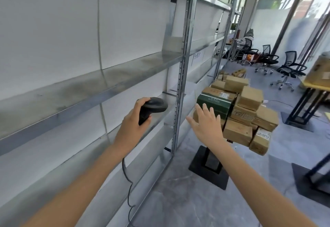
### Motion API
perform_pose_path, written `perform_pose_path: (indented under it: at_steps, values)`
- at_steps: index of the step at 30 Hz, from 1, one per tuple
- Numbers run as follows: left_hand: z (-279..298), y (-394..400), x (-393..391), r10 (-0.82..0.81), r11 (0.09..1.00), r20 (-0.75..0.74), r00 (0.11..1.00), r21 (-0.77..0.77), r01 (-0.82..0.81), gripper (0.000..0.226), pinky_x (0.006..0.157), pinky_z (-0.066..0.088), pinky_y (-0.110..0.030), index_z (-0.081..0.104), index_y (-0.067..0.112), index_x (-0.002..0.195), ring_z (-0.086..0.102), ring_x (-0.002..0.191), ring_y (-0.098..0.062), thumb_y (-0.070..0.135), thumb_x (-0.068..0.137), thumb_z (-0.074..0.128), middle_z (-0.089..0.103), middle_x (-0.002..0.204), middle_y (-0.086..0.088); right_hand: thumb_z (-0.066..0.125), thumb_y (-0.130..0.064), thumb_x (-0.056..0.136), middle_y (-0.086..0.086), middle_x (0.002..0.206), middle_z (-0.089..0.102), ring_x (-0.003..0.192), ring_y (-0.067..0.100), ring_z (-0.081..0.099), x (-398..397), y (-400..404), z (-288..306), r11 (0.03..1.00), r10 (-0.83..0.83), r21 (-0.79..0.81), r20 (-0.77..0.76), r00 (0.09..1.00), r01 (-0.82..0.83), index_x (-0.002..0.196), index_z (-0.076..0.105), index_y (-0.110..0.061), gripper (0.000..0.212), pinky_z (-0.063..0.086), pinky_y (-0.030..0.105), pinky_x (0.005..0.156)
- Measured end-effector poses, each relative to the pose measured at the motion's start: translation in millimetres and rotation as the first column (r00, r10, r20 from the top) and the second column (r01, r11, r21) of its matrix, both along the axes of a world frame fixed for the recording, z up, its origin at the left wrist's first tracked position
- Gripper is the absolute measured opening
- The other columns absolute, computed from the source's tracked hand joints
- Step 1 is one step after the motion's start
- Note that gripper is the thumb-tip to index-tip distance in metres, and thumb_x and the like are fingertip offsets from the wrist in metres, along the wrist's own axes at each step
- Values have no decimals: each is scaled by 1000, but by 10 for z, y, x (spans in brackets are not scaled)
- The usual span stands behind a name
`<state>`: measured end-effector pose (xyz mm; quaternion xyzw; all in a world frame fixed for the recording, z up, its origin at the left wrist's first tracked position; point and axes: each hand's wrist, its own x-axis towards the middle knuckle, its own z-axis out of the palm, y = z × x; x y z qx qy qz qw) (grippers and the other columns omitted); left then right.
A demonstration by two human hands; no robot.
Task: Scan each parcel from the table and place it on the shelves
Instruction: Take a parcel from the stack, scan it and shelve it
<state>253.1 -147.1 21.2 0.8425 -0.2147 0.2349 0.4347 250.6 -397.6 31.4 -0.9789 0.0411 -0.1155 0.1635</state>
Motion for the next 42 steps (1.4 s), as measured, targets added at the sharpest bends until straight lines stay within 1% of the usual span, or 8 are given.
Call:
perform_pose_path:
  at_steps: [4,8,10,19,24,28,37,42]
  values:
    - [-89,-353,327,-15,999,-6,1000,-46,15,60,86,40,-3,36,47,135,52,103,19,11,97,65,55,121,21,36,-53,105,9,169,12,156,33,7,213,-210,-141,998,-47,29,-31,998,48,161,17,-20,67,8,56,123]
    - [-213,-736,706,-71,995,-9,997,-67,70,60,85,36,2,36,48,136,51,105,23,13,97,66,55,121,27,37,-51,106,9,169,10,156,33,5,519,-466,-275,994,-101,28,-40,994,103,161,15,-21,67,7,55,123]
    - [-275,-941,927,-100,992,1,995,-80,100,60,85,35,3,37,45,137,50,106,24,12,97,66,56,122,21,37,-51,106,9,169,9,156,34,5,727,-593,-341,991,-130,29,-53,990,131,162,14,-21,67,7,56,123]
    - [-286,-1838,2267,-250,965,-13,968,-81,249,58,91,41,-1,35,41,142,52,109,11,15,98,64,48,132,14,36,-54,105,10,170,5,156,36,3,1967,-1371,-344,969,-247,-26,-104,964,245,162,10,-21,71,7,56,123]
    - [-288,-2409,2790,-326,943,-29,945,-75,323,60,101,46,-19,32,43,141,54,120,-8,13,99,64,51,140,7,36,-55,104,10,170,6,156,37,2,2322,-1849,-456,939,-344,-53,-81,936,340,162,11,-21,71,7,57,122]
    - [-335,-2881,3059,-381,924,-21,924,-51,379,59,91,40,1,31,41,140,48,114,5,14,98,64,51,139,6,36,-54,105,9,170,4,156,37,1,2489,-2243,-518,916,-400,-42,-87,912,398,162,9,-21,72,7,57,123]
    - [-554,-3882,3725,-403,912,-94,910,-119,392,59,92,43,-3,32,45,140,53,114,4,17,99,64,52,133,12,36,-56,104,11,170,2,155,38,-1,3209,-3225,-685,889,-457,-57,-94,884,454,162,10,-22,72,6,57,123]
    - [-708,-4440,4075,-354,930,-150,923,-163,330,61,91,41,0,33,45,139,45,113,27,13,98,65,47,137,16,39,-56,104,16,169,-3,154,43,-3,3671,-3823,-792,885,-466,-53,-112,878,463,161,14,-20,72,4,58,122]
